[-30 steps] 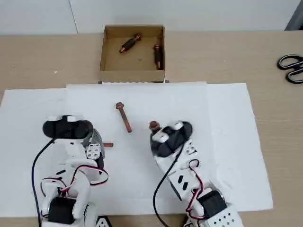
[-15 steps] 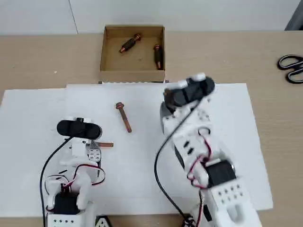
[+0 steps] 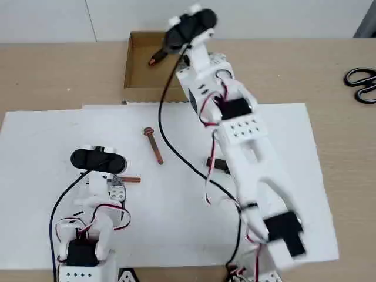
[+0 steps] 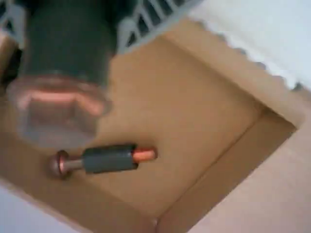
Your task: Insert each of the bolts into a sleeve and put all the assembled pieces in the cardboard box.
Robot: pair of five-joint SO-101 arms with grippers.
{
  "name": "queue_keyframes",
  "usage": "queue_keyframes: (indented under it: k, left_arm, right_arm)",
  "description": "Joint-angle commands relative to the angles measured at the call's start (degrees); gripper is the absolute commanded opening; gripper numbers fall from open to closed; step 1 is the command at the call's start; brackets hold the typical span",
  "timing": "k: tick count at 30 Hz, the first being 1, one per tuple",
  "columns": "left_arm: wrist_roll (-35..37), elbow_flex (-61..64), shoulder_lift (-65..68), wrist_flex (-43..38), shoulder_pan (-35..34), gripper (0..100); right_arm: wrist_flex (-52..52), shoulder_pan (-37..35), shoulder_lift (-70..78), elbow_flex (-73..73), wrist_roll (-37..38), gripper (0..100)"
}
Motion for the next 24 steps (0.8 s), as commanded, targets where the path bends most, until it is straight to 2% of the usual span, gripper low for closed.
queue_keyframes:
  k: [1,9,11,14,16,24]
  left_arm:
    - [0.00,-0.22,-0.44,-1.67,-0.35,1]
    - [-0.18,-0.22,-0.44,-1.67,-0.09,1]
    - [-0.18,-0.22,-0.44,-1.67,-0.09,1]
    - [-0.18,-0.22,-0.44,-1.67,-0.09,1]
    - [-0.18,-0.22,-0.44,-1.67,-0.09,1]
    - [-0.18,-0.22,-0.44,-1.67,-0.09,1]
  right_arm:
    - [-3.82,0.57,10.59,-13.89,5.01,0.3]
    - [-11.12,0.48,31.52,-29.54,15.12,1.1]
    - [-11.12,0.48,34.51,-32.26,15.30,5.0]
    - [-10.33,0.40,37.23,-34.37,15.30,16.2]
    - [-8.31,0.31,37.85,-34.81,15.30,18.8]
    - [-5.05,0.66,34.59,-34.99,15.30,4.0]
